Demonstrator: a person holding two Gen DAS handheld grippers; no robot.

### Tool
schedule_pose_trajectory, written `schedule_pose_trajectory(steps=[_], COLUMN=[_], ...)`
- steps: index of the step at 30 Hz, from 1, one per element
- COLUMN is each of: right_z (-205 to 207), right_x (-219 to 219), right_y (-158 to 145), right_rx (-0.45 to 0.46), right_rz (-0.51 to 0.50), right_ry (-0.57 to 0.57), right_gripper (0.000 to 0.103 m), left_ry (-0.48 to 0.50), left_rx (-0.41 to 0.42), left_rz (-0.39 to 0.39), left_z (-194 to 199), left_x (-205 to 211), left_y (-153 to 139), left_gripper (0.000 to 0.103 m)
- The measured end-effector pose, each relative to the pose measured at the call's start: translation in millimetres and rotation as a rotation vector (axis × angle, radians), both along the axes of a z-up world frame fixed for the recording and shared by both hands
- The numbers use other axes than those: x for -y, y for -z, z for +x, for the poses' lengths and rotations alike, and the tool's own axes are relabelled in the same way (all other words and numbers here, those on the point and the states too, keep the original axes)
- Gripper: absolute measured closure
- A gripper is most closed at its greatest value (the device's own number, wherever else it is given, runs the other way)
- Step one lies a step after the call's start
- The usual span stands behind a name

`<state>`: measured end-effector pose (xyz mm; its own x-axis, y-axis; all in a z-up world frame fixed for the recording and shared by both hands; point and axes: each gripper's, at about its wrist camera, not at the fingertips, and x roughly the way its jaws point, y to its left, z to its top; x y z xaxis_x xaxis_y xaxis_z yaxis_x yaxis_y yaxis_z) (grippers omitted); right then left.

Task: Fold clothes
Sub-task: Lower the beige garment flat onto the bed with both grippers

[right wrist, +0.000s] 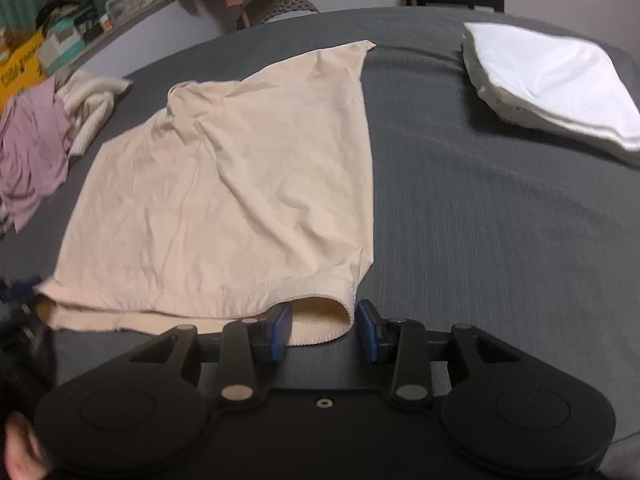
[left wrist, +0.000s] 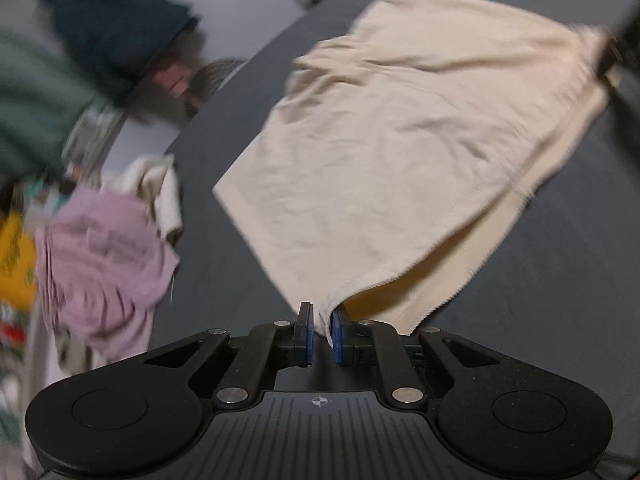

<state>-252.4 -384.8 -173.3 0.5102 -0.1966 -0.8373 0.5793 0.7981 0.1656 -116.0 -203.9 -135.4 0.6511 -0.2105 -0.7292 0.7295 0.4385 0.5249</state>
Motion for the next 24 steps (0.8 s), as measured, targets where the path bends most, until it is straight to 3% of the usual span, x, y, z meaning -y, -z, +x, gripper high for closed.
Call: schedule_pose_trajectory(steps=[2, 3, 4, 5, 10, 13, 16, 18, 22, 24], right_z=[6, 7, 9, 10, 4, 7, 14, 13, 1, -3], right_x=[-7, -10, -14, -16, -31, -40, -34, -23, -10, -13], right_y=[1, 1, 0, 0, -17, -15, -7, -3, -1, 2], right_rx=[-0.026, -0.037, -0.048, -0.052, -0.006, -0.033, -0.074, -0.067, 0.034, 0.075], right_rz=[-0.048, -0.075, -0.102, -0.114, -0.28, -0.333, -0.285, -0.185, 0.055, 0.108], right_ry=[-0.028, -0.039, -0.05, -0.061, -0.061, -0.094, -0.092, -0.054, 0.062, 0.113], right_gripper=[0.069, 0.074, 0.082, 0.101, 0.099, 0.087, 0.074, 0.069, 0.063, 0.063], left_ry=[-0.072, -0.111, -0.154, -0.192, -0.369, -0.416, -0.442, -0.453, -0.475, -0.502], left_rx=[-0.04, -0.055, -0.065, -0.073, -0.149, -0.166, -0.187, -0.208, -0.221, -0.23], left_rz=[-0.065, -0.102, -0.146, -0.185, -0.365, -0.42, -0.464, -0.49, -0.524, -0.553], left_z=[8, 11, 14, 17, 25, 26, 28, 30, 30, 32], left_x=[-8, -13, -20, -26, -61, -73, -78, -80, -81, -84], left_y=[-8, -13, -18, -22, -34, -33, -33, -32, -31, -31], left_gripper=[0.092, 0.092, 0.092, 0.092, 0.092, 0.091, 0.091, 0.091, 0.091, 0.091])
